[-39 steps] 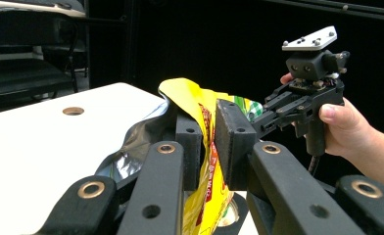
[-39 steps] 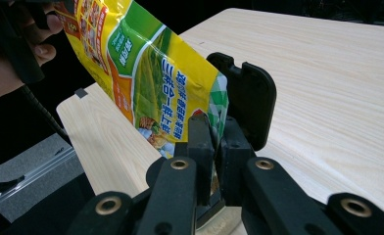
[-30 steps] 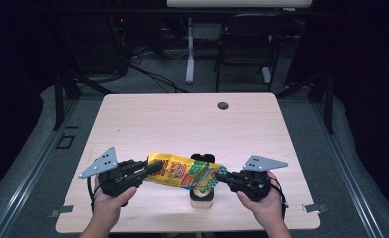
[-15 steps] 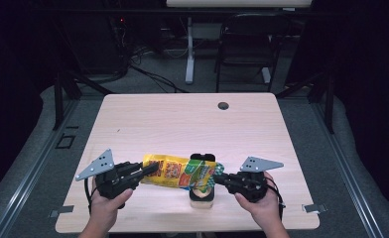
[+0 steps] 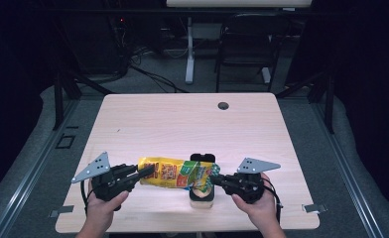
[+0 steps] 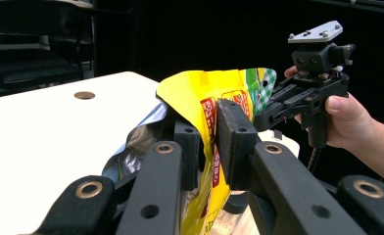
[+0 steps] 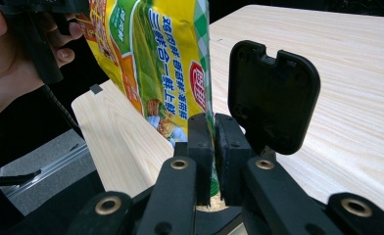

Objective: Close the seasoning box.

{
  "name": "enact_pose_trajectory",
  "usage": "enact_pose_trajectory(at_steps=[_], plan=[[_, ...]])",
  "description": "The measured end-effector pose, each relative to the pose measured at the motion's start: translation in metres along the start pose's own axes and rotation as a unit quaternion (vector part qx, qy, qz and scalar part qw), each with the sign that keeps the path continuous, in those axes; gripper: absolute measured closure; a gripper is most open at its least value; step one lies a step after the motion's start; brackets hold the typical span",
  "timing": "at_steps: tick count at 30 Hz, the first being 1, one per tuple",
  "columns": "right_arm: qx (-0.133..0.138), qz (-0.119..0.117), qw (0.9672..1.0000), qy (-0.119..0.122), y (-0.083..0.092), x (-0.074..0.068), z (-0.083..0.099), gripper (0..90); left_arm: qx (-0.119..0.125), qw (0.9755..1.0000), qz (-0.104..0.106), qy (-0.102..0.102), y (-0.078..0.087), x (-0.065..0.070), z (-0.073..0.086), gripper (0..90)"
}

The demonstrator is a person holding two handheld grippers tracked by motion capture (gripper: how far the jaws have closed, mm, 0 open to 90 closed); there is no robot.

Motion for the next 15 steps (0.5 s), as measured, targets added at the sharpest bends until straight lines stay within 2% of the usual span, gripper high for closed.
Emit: enact_pose_trajectory(at_steps=[15], plan=[[0.007,-0.007,0.9999,-0.003,-0.0040,-0.0019,0.0014,86.3,-0.005,1.0000,-0.002,0.002,0.0050,-0.0019,0.0061,78.9]])
Point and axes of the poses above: each handheld gripper's, and its own axes: y roughly backward along the jaws, z roughly out of its underside, x roughly to its right, the point moved 5 cm from there along -y, roughly forward along the jaws, and after that the axes turned 12 degrees about -y, right-handed, at the moved point
